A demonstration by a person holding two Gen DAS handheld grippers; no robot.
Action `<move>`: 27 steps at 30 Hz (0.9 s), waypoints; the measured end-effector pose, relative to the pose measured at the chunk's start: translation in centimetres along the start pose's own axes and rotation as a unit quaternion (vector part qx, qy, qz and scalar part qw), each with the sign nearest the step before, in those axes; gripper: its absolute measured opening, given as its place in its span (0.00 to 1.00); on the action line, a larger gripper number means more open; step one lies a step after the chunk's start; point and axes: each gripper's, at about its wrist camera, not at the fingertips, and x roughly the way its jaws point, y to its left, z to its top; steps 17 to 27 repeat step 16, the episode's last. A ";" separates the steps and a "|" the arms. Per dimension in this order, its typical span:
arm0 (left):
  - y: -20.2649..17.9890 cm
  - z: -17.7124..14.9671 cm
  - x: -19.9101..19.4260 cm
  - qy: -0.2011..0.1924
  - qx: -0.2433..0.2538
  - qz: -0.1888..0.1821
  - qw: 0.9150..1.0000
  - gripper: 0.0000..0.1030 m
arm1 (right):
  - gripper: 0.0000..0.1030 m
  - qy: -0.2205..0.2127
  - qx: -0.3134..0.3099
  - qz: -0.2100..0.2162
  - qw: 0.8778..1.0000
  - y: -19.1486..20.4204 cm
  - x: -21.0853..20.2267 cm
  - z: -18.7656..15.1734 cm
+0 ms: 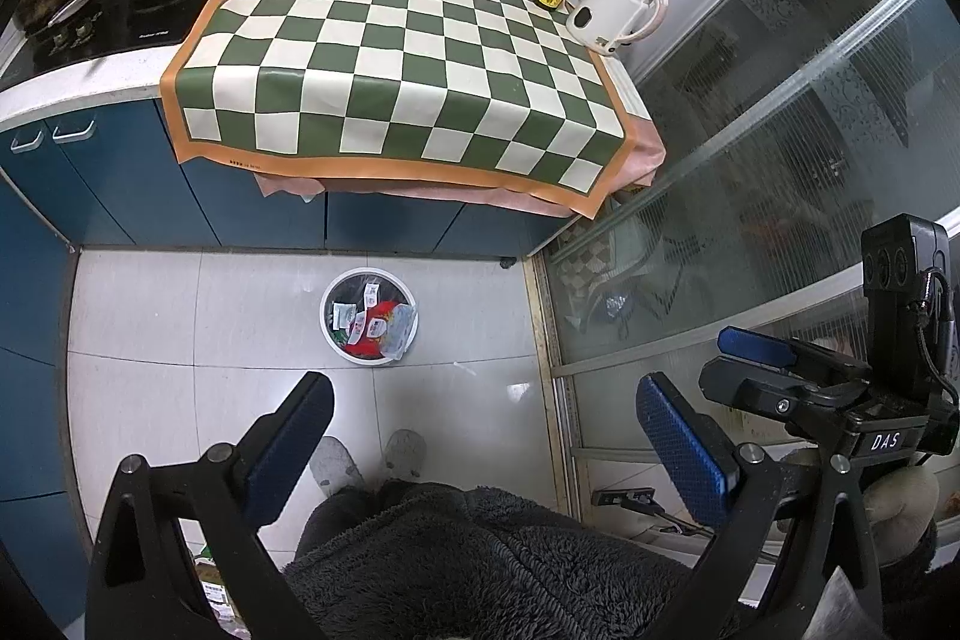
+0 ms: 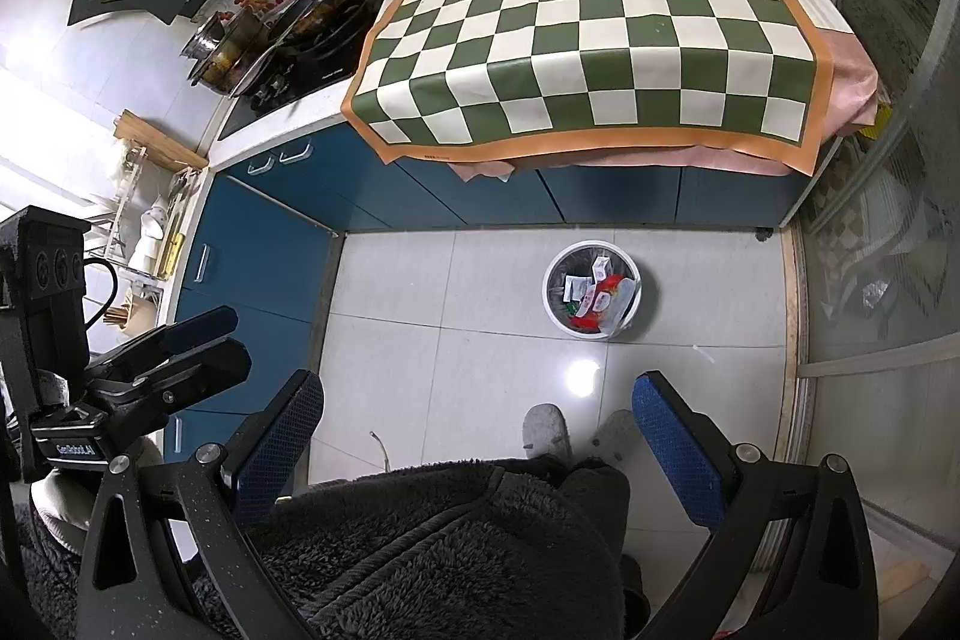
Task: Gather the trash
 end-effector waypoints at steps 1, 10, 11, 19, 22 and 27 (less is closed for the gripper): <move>0.0 0.0 0.0 0.001 0.000 0.000 1.000 1.00 | 1.00 -0.001 0.002 0.001 1.000 0.1 0.0 0.0; 0.0 0.0 0.0 0.001 0.000 0.000 1.000 1.00 | 1.00 -0.001 0.003 0.000 1.000 0.1 0.0 0.0; 0.0 0.0 0.0 0.000 0.000 0.001 1.000 1.00 | 1.00 -0.001 0.003 0.000 1.000 0.1 0.0 0.0; 0.1 0.5 -0.3 -0.008 -0.002 0.001 1.000 1.00 | 1.00 -0.001 0.002 0.001 1.000 0.0 0.0 0.0; 0.1 0.5 -0.3 -0.008 -0.002 0.001 1.000 1.00 | 1.00 -0.001 0.002 0.001 1.000 0.0 0.0 0.0; 0.1 0.5 -0.3 -0.008 -0.002 0.001 1.000 1.00 | 1.00 -0.001 0.002 0.001 1.000 0.0 0.0 0.0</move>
